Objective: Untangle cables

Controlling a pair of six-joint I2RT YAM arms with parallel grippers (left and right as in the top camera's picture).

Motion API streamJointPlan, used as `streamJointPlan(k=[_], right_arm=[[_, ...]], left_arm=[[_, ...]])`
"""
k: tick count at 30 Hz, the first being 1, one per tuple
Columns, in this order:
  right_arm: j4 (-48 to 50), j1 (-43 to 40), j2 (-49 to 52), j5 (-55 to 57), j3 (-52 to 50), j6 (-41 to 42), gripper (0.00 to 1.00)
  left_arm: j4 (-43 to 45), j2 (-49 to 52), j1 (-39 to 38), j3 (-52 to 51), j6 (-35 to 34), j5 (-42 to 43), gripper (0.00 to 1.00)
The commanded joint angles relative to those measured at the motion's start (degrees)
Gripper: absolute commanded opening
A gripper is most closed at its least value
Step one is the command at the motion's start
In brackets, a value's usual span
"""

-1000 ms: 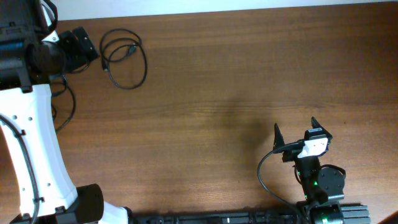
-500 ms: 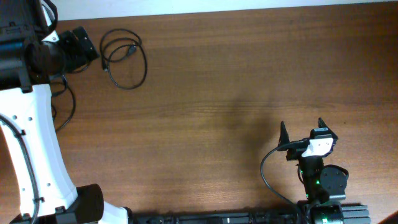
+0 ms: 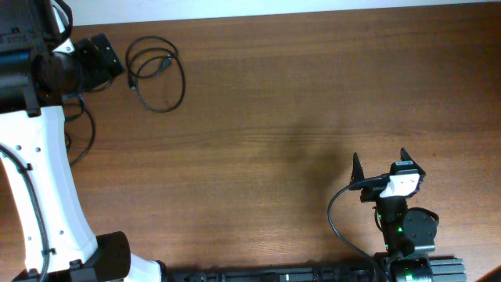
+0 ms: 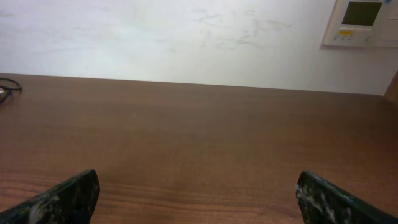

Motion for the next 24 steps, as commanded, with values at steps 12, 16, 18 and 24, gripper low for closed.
streamJointPlan(k=[12,16,18,24], right_arm=[[-0.44,0.33,-0.44,0.92,-0.26,-0.35,0.98],[-0.44,0.33,-0.44,0.92,-0.28,-0.35,0.98],[-0.44,0.33,-0.44,0.92,-0.28,-0.35,0.98],[-0.44,0.33,-0.44,0.92,-0.26,-0.35,0.98]], left_arm=[[8.24,-37.86,0.42,-51.58,0.15,-7.85,0.99],[26.75,-63.25,0.42,-71.52,20.13,4.26,0.99],[28.79,-68.70,0.42,-75.52,30.51,10.34,0.99],[59.84,-75.73,0.35,-99.91,32.22,18.01,0.99]])
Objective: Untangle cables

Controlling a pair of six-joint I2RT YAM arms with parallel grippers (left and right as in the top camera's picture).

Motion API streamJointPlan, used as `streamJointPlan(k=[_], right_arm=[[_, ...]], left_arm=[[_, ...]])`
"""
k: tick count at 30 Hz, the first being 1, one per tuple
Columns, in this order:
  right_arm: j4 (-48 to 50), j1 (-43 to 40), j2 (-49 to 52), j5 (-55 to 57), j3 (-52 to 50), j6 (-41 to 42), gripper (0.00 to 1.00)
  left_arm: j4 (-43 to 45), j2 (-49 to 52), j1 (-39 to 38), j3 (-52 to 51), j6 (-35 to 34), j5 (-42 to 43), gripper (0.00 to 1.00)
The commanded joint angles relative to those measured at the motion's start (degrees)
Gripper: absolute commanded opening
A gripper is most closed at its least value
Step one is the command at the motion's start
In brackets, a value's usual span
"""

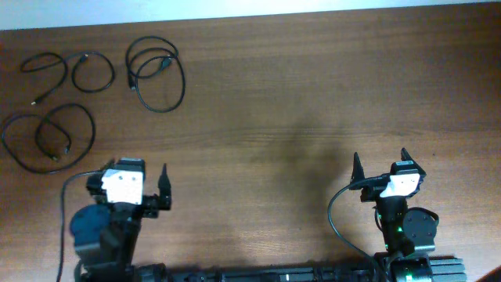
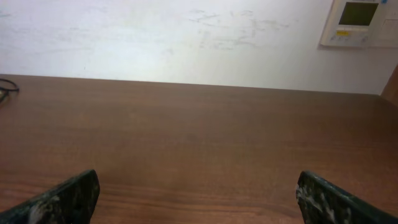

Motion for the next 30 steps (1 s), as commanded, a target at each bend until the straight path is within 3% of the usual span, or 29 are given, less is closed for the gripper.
streamJointPlan(k=[1,3,5,10,13,17,18,24,27,30], right_arm=[[-0.42,0.33,-0.37,0.46,-0.28,-0.39,0.98],[-0.42,0.33,-0.37,0.46,-0.31,-0.39,0.98],[-0.42,0.33,-0.37,0.46,-0.28,-0.39,0.99],[-0.42,0.33,-0.37,0.46,-0.31,-0.39,0.98],[-0.42,0.33,-0.37,0.46,-0.31,-0.39,0.98],[-0.39,0.33,-0.37,0.46,-0.31,-0.42,0.98],[-0.42,0.33,-0.37,0.46,-0.31,-0.42,0.99],[-0.39,0.33,-0.37,0.46,-0.31,-0.39,0.98],[-0.42,0.31,-0.37,0.46,-0.31,-0.39,0.98],[-0.42,0.33,-0.37,0.46,-0.31,-0.39,0.98]], left_arm=[[15.47,-0.66,0.04,-10.67,0.57,6.34,0.99],[27.80,-2.64,-0.02,-18.51,-1.49,6.43,0.99],[34.47,-9.14,-0.11,-25.00,-4.59,6.16,0.99],[36.11,-18.14,-9.42,-30.64,-8.24,-11.32,0.99],[39.10,-18.91,-9.81,-32.35,-8.24,-12.11,0.99],[33.77,-21.62,-9.77,-33.55,-12.00,-15.47,0.99],[28.65,-21.62,-9.77,-33.55,-17.20,-17.25,0.99],[28.89,-21.62,-9.77,-33.55,-16.65,-16.85,0.99],[28.68,-21.62,-9.77,-33.53,-10.99,-15.76,0.99],[28.65,-21.59,-9.77,-33.53,-11.65,-15.72,0.99]])
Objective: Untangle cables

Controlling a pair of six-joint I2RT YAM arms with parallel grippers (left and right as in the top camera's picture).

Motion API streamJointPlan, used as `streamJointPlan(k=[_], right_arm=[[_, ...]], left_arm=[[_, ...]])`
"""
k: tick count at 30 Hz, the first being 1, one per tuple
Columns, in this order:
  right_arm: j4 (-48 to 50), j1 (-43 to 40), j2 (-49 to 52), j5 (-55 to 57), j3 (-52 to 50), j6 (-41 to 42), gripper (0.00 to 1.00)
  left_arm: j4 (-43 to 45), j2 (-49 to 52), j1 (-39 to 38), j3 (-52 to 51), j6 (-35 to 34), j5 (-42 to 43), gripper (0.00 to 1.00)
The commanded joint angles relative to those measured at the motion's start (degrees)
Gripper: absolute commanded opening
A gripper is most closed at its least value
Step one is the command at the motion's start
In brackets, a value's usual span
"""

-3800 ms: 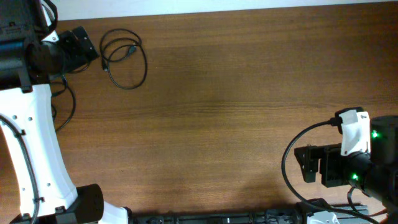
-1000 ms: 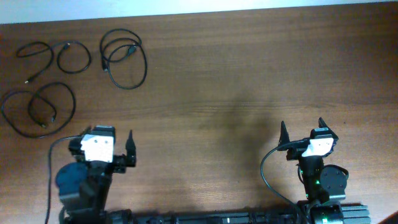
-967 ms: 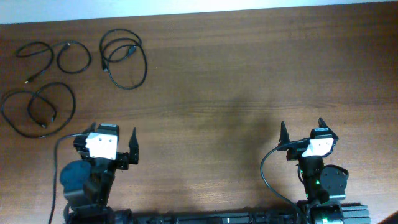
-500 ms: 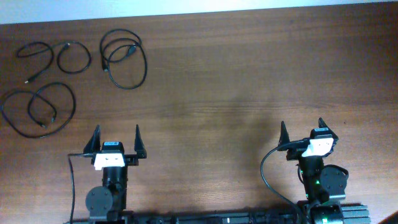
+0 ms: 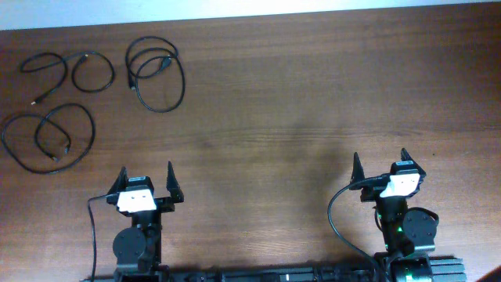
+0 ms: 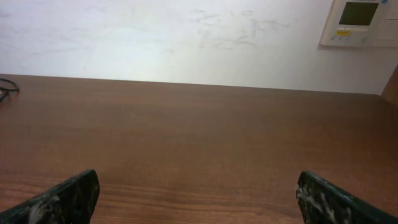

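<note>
Three black cables lie apart at the table's far left: one looped cable [image 5: 156, 74], one thin cable with a small loop [image 5: 74, 69], and one larger coil [image 5: 48, 139] nearer the front. My left gripper [image 5: 145, 174] stands open near the front edge, well clear of the cables. My right gripper [image 5: 379, 161] is open at the front right, nothing between its fingers [image 6: 69, 194]. In the right wrist view only a cable end [image 6: 7, 87] shows at the far left.
The brown wooden table [image 5: 313, 94] runs to a white wall [image 6: 186, 37] at the back. A wall thermostat [image 6: 360, 22] hangs at the upper right of the right wrist view.
My left arm has straightened up and shifted slightly right at the front edge; its gripper now points square to the back, open. The cables and the right arm have not moved.
At first my left arm reached over the far left corner, covering two of the cables. Then it was back at the front left, turned at an angle, with all three cables showing apart. Now it sits squared at the front edge.
</note>
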Motion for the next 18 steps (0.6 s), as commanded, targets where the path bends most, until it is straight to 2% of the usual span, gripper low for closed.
streamJointPlan(k=[1,2,18], right_arm=[[-0.39,0.33,-0.39,0.46,-0.28,-0.44,0.98],[-0.39,0.33,-0.39,0.46,-0.31,-0.42,0.98],[-0.39,0.33,-0.39,0.46,-0.31,-0.42,0.98]], left_arm=[[-0.39,-0.35,-0.20,-0.17,-0.68,-0.07,0.99],[-0.39,-0.35,-0.22,-0.17,-2.23,-0.04,0.99],[-0.20,-0.33,-0.22,-0.15,-2.27,-0.02,0.99]])
